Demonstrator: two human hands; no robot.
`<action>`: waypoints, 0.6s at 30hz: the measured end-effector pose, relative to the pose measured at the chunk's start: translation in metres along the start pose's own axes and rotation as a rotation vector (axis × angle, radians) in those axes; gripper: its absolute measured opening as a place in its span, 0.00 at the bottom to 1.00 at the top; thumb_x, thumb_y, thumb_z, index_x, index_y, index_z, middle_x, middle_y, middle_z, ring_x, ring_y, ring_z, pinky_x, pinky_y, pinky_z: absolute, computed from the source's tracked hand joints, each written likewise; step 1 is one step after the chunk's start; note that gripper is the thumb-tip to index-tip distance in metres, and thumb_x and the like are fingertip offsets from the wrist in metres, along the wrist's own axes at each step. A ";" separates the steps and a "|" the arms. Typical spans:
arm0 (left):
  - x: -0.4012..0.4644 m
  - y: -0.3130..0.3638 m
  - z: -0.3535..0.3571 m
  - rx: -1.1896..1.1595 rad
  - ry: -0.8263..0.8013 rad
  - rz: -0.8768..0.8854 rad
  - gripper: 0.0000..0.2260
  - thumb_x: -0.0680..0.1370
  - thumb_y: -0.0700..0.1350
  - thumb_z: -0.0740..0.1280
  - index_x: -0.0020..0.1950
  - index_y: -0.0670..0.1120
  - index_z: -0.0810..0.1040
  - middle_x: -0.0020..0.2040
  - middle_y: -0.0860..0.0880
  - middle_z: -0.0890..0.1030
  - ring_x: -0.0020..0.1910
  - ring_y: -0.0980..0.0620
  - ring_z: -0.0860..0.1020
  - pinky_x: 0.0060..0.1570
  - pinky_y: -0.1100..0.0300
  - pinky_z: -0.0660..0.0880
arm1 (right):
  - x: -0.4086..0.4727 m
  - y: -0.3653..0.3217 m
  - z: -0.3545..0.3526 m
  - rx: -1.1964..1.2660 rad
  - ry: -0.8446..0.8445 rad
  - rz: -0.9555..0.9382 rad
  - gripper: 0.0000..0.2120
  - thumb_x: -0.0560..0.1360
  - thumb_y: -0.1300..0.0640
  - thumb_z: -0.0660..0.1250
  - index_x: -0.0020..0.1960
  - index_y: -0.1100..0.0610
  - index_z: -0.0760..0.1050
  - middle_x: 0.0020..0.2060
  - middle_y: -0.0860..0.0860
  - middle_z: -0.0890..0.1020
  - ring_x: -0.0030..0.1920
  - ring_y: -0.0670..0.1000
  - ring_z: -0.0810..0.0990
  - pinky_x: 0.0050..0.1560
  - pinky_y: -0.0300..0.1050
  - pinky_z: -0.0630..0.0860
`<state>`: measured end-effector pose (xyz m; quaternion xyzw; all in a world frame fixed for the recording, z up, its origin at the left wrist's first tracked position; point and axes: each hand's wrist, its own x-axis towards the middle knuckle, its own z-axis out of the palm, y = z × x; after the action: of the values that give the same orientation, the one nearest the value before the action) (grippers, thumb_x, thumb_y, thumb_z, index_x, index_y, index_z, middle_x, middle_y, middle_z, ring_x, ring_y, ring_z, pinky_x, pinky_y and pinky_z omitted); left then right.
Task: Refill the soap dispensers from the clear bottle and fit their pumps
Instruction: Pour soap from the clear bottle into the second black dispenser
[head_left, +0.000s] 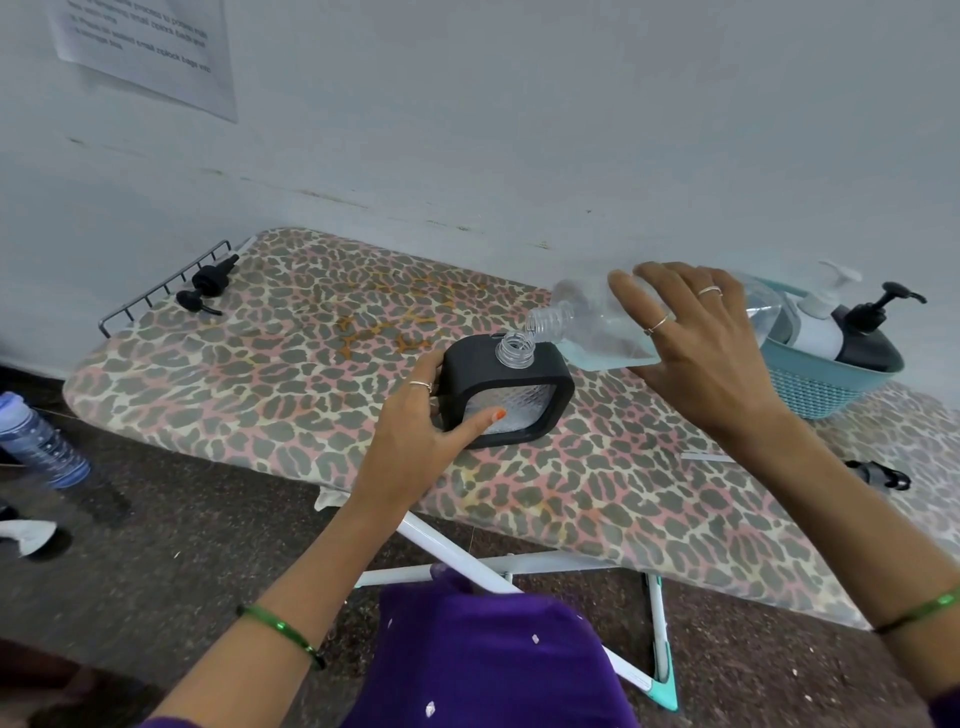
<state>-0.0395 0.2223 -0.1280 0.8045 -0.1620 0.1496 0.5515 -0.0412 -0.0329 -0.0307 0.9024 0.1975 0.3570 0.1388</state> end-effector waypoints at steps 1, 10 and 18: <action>0.000 0.000 0.000 -0.001 -0.002 -0.002 0.30 0.71 0.52 0.75 0.69 0.48 0.69 0.53 0.56 0.77 0.53 0.58 0.78 0.50 0.69 0.77 | 0.000 0.000 0.000 -0.002 0.002 -0.002 0.38 0.62 0.66 0.77 0.66 0.55 0.63 0.59 0.60 0.76 0.58 0.63 0.74 0.57 0.60 0.68; 0.000 0.001 0.000 0.017 0.004 0.007 0.31 0.71 0.51 0.75 0.70 0.45 0.69 0.54 0.54 0.77 0.51 0.59 0.77 0.47 0.76 0.73 | 0.002 0.003 0.000 -0.034 0.009 -0.019 0.38 0.61 0.70 0.74 0.67 0.55 0.63 0.59 0.60 0.76 0.58 0.63 0.74 0.57 0.60 0.67; -0.001 -0.002 0.001 0.012 0.004 -0.003 0.31 0.71 0.52 0.75 0.70 0.47 0.68 0.55 0.54 0.77 0.54 0.57 0.77 0.50 0.73 0.75 | 0.001 0.002 0.000 -0.036 0.005 -0.023 0.39 0.60 0.71 0.73 0.67 0.55 0.63 0.59 0.60 0.76 0.58 0.63 0.74 0.57 0.60 0.68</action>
<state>-0.0397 0.2223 -0.1302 0.8078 -0.1590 0.1514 0.5471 -0.0396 -0.0342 -0.0291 0.8964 0.2017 0.3614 0.1588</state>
